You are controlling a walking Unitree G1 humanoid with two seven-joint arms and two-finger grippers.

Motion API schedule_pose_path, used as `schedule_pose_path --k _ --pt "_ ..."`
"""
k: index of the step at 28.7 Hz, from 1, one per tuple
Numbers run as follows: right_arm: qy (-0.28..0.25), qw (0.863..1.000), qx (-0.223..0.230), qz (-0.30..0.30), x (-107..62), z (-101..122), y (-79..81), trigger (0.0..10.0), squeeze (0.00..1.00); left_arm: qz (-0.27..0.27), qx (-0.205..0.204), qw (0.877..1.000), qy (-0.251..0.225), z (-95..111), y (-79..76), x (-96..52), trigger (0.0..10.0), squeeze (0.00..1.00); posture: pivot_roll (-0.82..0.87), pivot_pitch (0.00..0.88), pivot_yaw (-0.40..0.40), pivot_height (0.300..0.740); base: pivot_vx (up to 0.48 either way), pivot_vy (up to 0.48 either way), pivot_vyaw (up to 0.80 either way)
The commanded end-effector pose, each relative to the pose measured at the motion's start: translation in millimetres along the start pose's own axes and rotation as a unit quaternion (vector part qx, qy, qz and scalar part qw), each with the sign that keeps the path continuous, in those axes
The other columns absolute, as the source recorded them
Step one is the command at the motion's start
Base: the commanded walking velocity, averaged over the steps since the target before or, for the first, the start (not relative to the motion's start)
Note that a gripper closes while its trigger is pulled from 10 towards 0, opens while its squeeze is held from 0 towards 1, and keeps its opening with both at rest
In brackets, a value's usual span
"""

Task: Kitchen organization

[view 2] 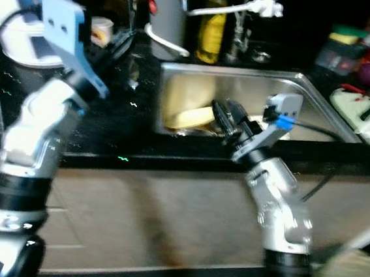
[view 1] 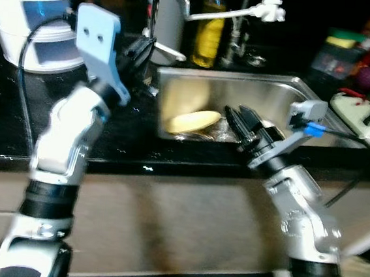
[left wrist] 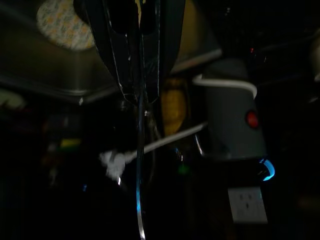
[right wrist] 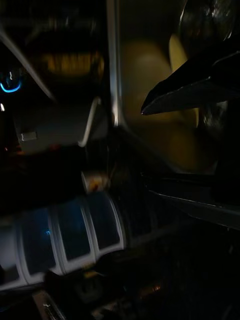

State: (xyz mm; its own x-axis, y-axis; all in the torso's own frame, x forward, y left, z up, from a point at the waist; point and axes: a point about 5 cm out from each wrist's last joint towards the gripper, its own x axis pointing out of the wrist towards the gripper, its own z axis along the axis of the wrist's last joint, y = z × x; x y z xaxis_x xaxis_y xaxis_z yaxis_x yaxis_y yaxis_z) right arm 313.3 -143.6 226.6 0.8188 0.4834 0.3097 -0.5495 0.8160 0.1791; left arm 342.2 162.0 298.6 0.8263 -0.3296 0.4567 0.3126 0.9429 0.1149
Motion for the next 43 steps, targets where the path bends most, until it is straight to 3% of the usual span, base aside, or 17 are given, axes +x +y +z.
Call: schedule_pose_path --k 1,7,16,27,28,29,30,31,32,33,34,43 --pt "0.014 1.000 0.003 -0.013 -2.1 -4 -4.4 10.0 0.00 -0.003 0.008 1.000 -0.011 6 6.6 4.0 10.0 0.00 -0.05 0.000 -0.055 0.740 0.000 0.000 -0.79" --pt "0.017 1.000 0.001 -0.019 -3.1 -2 -7.5 10.0 0.00 0.009 0.031 0.999 -0.004 4 30.2 9.9 10.0 0.00 -0.06 0.000 -0.046 0.740 0.000 0.000 -0.78" --pt "0.014 1.000 -0.002 -0.019 -4.3 -1 -7.5 10.0 0.00 -0.016 0.028 0.999 0.015 -8 33.4 15.8 10.0 0.00 -0.07 0.000 -0.041 0.740 0.000 0.000 -0.78" --pt "0.008 1.000 -0.010 -0.017 -6.7 1 -8.5 10.0 0.00 0.014 0.045 0.997 0.068 -34 44.7 13.2 10.0 0.00 -0.08 0.000 -0.044 0.740 0.000 0.000 0.00" --pt "0.009 1.000 -0.011 -0.017 -6.8 1 -8.5 10.0 0.00 0.023 0.048 0.995 0.082 -40 48.3 11.0 10.0 0.05 -0.08 0.000 -0.044 0.740 0.000 0.000 0.00" --pt "0.010 1.000 -0.011 -0.016 -7.2 1 -8.6 10.0 0.00 0.032 0.053 0.993 0.096 -45 51.4 8.5 10.0 0.18 -0.08 0.000 -0.054 0.740 0.000 0.000 0.00" --pt "0.010 1.000 -0.011 -0.016 -7.2 1 -8.6 10.0 0.00 0.032 0.053 0.993 0.096 -45 51.4 8.5 10.0 0.18 -0.08 0.000 -0.054 0.740 0.000 0.000 0.00" --pt "0.013 1.000 -0.012 -0.012 -8.0 0 -9.7 10.0 0.00 0.042 0.053 0.992 0.110 -53 55.0 4.3 10.0 0.24 -0.09 0.000 -0.069 0.740 0.000 0.000 0.00" --pt "0.015 1.000 -0.014 -0.009 -7.5 0 -9.5 10.0 0.00 0.048 0.054 0.991 0.116 -56 57.2 1.9 10.0 0.42 -0.09 0.000 -0.072 0.740 0.000 0.000 0.00" --pt "0.015 1.000 -0.014 -0.009 -7.5 0 -9.5 10.0 0.00 0.048 0.054 0.991 0.116 -56 57.2 1.9 10.0 0.42 -0.09 0.000 -0.072 0.740 0.000 0.000 0.00" --pt "0.016 1.000 -0.016 -0.006 -7.0 1 -9.4 10.0 0.00 0.051 0.055 0.990 0.118 -58 58.9 0.7 10.0 0.98 -0.09 0.000 -0.072 0.740 0.000 0.000 0.00" --pt "0.018 1.000 -0.015 0.005 -5.4 -1 -3.7 10.0 0.00 0.065 0.052 0.989 0.120 -63 64.2 -5.0 10.0 1.00 -0.09 0.000 -0.065 0.740 0.000 0.000 0.00"
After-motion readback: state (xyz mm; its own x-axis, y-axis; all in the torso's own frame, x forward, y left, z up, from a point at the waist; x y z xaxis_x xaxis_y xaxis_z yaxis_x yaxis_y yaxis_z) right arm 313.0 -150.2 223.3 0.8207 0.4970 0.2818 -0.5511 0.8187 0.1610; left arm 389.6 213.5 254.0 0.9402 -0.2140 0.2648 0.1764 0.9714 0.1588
